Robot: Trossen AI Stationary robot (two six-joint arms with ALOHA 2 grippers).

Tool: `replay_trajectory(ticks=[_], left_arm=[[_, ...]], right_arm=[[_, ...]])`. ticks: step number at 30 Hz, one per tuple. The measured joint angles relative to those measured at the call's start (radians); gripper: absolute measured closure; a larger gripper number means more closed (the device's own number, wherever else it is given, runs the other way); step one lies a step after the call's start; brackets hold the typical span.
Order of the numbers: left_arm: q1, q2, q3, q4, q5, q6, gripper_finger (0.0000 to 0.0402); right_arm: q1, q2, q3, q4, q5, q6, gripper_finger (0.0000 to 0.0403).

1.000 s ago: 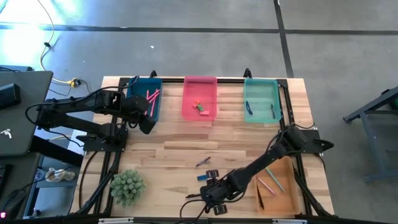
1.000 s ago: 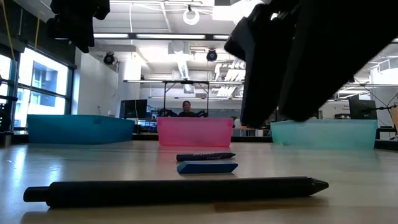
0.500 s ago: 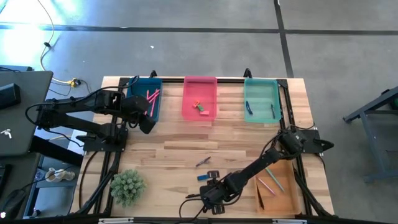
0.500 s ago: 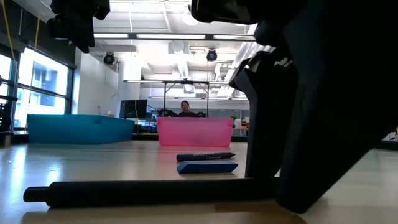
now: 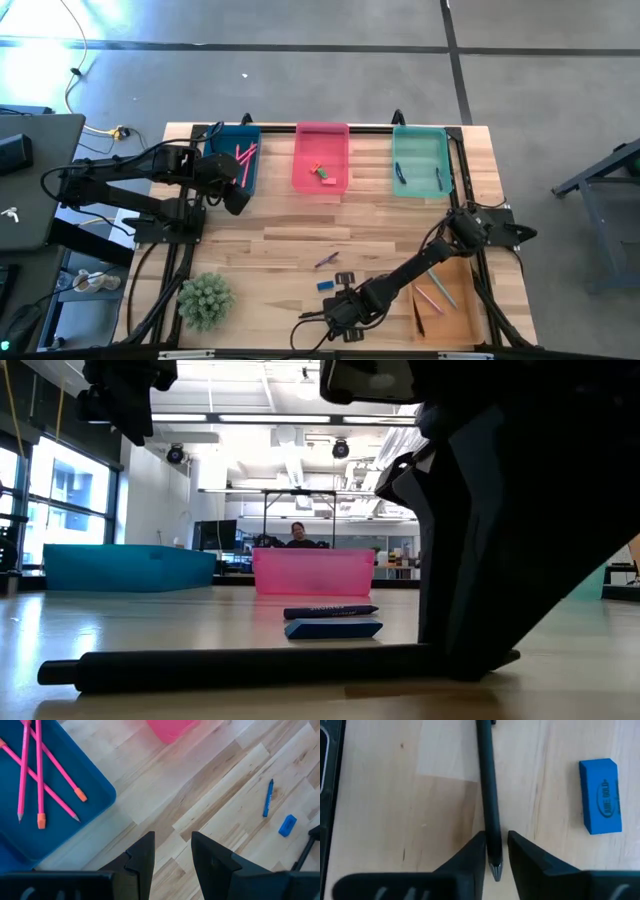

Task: Sort crayons/erasers/pens/pencils in bins
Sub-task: Put the black pen into the orange bin

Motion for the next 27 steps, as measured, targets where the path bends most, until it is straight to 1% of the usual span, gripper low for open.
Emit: replay_trajectory(ticks=[7,11,19,23,27], left_arm=[[0.0,0.0,0.0,0.0,0.0,0.0,0.0287],[0.0,0.0,0.0,0.0,0.0,0.0,0.0287],[0.0,0.0,0.0,0.0,0.0,0.0,0.0287],[0.0,0.0,0.0,0.0,0.0,0.0,0.0287],[0.0,0.0,0.0,0.0,0.001,0.0,0.0287]], right_arm=[[0.02,0.001,-0.002,-0.001,0.005,-0.02,0.0368],[0.022,0.001,-0.002,-0.002,0.003,-0.015,0.0383],[0.023,-0.018,-0.006,-0.005,-0.016,-0.012,0.0387],[0.028,-0.04,-0.011,-0.028,-0.047,-0.004,0.0388],[0.035,-0.064,-0.01,-0.025,-0.044,-0.002,0.0388]])
